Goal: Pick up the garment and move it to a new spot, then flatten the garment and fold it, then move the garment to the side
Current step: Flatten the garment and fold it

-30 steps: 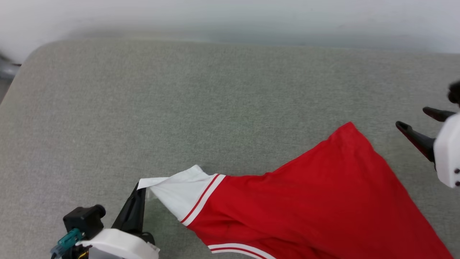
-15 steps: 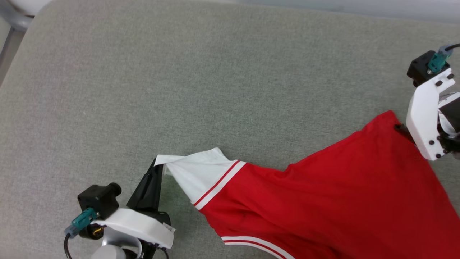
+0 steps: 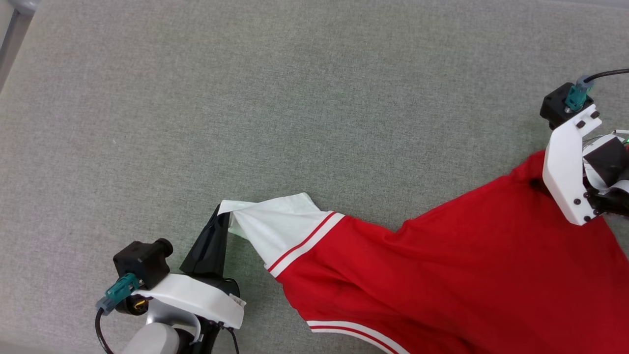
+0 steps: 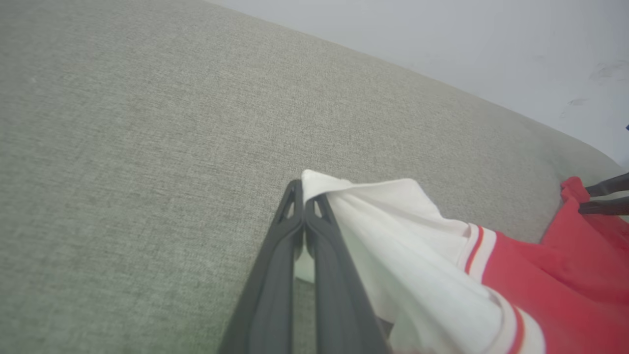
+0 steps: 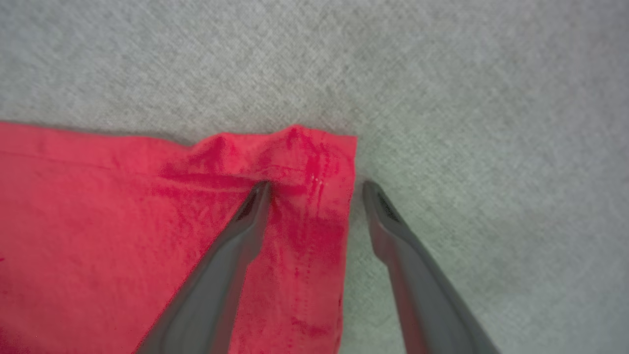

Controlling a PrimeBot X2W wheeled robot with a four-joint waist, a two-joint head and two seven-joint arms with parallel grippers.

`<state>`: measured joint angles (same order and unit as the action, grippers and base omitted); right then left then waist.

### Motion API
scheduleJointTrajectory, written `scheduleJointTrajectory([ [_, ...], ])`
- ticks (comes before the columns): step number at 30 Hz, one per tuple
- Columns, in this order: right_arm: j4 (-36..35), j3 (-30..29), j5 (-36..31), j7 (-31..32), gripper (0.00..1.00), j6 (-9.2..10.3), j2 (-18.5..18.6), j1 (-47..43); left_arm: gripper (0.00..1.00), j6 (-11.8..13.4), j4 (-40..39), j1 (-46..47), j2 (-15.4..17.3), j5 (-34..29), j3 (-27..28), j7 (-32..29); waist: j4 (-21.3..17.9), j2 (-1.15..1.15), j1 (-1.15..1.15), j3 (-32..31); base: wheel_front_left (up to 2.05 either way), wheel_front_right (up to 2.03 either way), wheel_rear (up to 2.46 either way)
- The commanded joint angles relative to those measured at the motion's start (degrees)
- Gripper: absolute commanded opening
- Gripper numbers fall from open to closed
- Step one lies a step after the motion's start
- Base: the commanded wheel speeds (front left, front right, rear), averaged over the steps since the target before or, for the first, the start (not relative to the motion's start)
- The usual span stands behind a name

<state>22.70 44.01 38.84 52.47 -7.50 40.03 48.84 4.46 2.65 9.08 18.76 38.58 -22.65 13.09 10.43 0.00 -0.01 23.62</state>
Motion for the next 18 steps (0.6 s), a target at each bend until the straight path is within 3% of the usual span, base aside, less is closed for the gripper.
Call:
scheduleJointTrajectory([
  [1,2.68,2.87,0.54,-0.86,0.00,0.04,-1.52,-2.83,0.00,-0.23,0.29,0.63,-0.18,0.05,0.07,0.33,-0.19,0.00,0.01,-0.37,0.00,0.00,0.00],
  [9,3.29,1.77,3.21,-13.63,0.00,0.05,-2.44,0.28,0.00,0.05,1.36,-1.00,1.08,0.36,0.61,0.27,-2.18,0.00,0.01,-5.54,0.00,0.00,0.00],
  [18,1.59,-1.59,4.91,-28.21,0.00,0.06,-1.62,-2.61,0.00,1.14,-1.59,-1.48,3.62,-0.41,1.27,-0.77,-4.65,0.00,0.01,-12.42,0.00,0.00,0.00],
])
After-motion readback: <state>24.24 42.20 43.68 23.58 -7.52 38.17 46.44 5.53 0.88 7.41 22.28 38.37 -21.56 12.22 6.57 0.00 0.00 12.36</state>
